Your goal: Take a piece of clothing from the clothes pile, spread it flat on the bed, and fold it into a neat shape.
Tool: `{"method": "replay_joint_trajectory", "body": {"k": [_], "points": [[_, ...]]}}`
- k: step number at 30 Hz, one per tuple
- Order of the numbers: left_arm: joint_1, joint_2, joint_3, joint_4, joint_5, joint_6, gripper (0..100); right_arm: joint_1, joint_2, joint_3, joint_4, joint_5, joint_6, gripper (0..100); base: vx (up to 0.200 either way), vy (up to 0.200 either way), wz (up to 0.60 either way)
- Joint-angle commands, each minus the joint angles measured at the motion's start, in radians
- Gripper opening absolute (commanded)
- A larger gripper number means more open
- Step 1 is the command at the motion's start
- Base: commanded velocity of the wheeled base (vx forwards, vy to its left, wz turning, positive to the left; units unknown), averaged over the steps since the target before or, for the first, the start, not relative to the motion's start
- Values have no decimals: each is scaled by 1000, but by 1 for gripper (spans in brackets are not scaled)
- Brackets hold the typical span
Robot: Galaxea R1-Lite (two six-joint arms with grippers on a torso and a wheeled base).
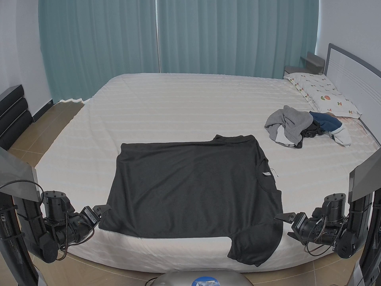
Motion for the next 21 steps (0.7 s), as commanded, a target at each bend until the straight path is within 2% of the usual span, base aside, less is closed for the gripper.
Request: {"method": "replay_joint_trajectory", "body": {"k": [1,21], "points": [[26,85,3,-5,-3,2,100,1,12,-2,-18,0,0,100,0,0,0],[16,185,-91,-3,9,3,100,-2,17,-6,-18,0,2,100,0,0,0]]}}
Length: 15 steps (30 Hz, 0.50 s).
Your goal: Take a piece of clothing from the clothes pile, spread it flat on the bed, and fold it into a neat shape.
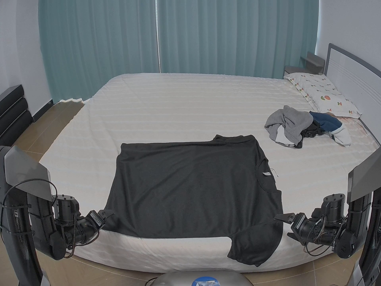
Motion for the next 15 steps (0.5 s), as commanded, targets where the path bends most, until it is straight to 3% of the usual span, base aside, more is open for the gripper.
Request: {"method": "replay_joint_trajectory", "body": {"k": [1,14,15], "points": [[-5,28,-19,0,1,1,100,-2,4,-3,-18,0,0,100,0,0,0],[-28,54,-52,0,49,12,100,-7,4,-5,-18,-3,0,100,0,0,0],[-32,55,-46,-1,55,12,0,-7,2,-5,-18,-6,0,100,0,0,0]]}}
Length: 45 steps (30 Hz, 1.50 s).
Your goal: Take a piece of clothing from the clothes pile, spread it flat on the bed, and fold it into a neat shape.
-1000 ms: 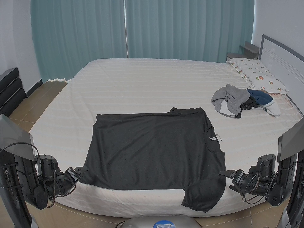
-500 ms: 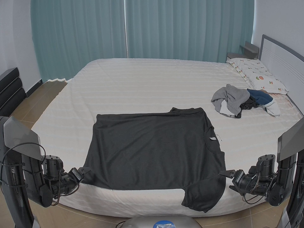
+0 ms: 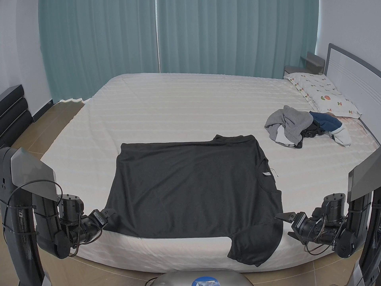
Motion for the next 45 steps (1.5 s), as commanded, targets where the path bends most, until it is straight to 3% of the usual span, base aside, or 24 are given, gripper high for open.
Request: {"method": "replay_joint_trajectory", "body": {"k": [1,17,23,34,45], "points": [[-17,11,11,-1,13,-2,0,1,2,1,-18,-7,-1,100,0,0,0],[-20,-9,98,-1,62,-2,0,7,11,-2,-18,-11,-2,100,0,0,0],[-20,-1,108,-1,60,-4,0,10,36,-8,-18,-44,-10,100,0,0,0],[-11,-1,123,-3,37,-16,0,4,54,-4,-18,-135,-179,100,0,0,0],[-10,-4,120,-3,14,-13,0,4,168,-143,-17,-139,-180,100,0,0,0]]}}
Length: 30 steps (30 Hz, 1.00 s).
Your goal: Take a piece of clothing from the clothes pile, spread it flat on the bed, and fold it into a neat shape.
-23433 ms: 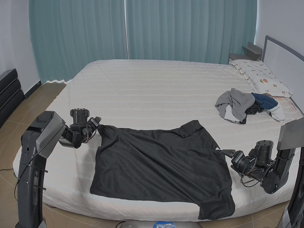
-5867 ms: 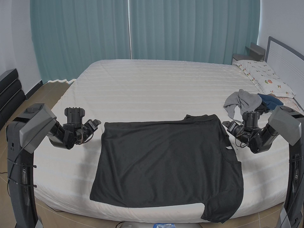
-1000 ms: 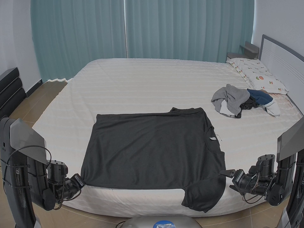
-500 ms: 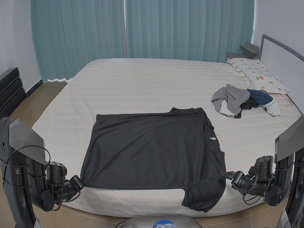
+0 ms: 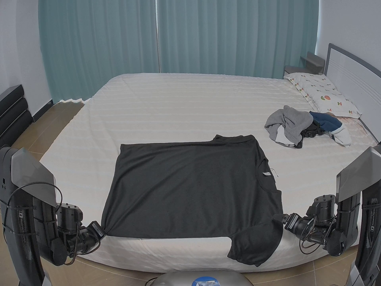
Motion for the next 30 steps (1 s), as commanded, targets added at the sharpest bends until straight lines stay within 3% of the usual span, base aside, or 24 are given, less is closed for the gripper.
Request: {"method": "replay_joint_trajectory", "body": {"k": [1,8,9,19,30], "points": [[0,-1,-5,0,-1,1,0,-5,52,-50,-16,0,0,100,0,0,0],[0,2,1,0,-2,6,0,-8,92,-147,-16,-5,-51,100,0,0,0],[0,2,1,0,-2,6,0,-8,97,-151,-16,-5,-52,0,0,0,0],[0,1,1,0,-2,6,0,-59,106,-268,-16,-3,-103,0,0,0,0],[-3,1,-10,0,-1,6,0,-60,130,-366,-15,-2,-133,0,0,0,0]]}}
